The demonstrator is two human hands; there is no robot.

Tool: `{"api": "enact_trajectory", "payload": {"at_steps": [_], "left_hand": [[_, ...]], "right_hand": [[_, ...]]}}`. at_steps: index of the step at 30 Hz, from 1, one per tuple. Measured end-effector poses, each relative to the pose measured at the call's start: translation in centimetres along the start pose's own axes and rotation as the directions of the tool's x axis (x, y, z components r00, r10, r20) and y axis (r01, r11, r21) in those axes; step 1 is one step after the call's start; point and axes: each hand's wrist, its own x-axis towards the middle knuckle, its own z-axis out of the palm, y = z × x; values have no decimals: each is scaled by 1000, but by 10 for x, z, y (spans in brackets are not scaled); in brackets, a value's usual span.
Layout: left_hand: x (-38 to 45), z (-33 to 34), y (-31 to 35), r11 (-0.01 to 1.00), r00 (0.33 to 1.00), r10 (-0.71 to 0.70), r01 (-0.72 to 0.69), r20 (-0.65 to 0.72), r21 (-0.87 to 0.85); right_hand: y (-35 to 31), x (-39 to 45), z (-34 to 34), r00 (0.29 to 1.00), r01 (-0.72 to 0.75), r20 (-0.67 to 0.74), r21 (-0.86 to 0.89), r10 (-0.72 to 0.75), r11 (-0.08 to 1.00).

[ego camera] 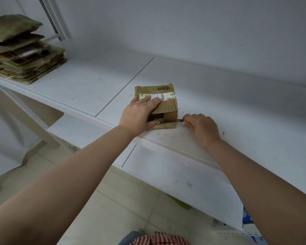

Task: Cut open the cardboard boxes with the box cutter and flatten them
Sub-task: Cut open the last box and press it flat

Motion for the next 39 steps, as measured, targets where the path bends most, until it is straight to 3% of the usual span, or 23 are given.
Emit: {"api": "enact_trajectory", "payload": {"at_steps": [10,13,16,18,21,28,34,39], "left_hand": [[0,-11,1,999,996,3,0,85,-34],[0,-13,-1,997,995,26,-18,97,-81],[4,-18,-8,988,986,32,-6,163,-157],[8,-23,-16,980,970,51,-3,238,-201],[11,-27,-22,975,949,94,-27,300,-221],[10,-20,-18,973,961,162,-117,226,-200],[13,-26,-12,981,962,67,-16,263,-193],[19,-37,-18,956,915,255,-189,313,-224]], "right_hand": [[10,-16,-5,999,-33,21,-120,35,992],[6,-25,-15,997,-70,-19,9,70,997],[-23,-25,-21,998,21,-54,135,-13,991],[-40,-21,-15,996,87,12,129,-90,988],[-46,-17,-6,990,46,132,65,-54,997],[-46,-26,3,988,58,138,129,-76,990],[-46,-7,-5,1000,-23,11,18,22,1000],[-26,5,-20,973,-220,-85,-83,213,972]]}}
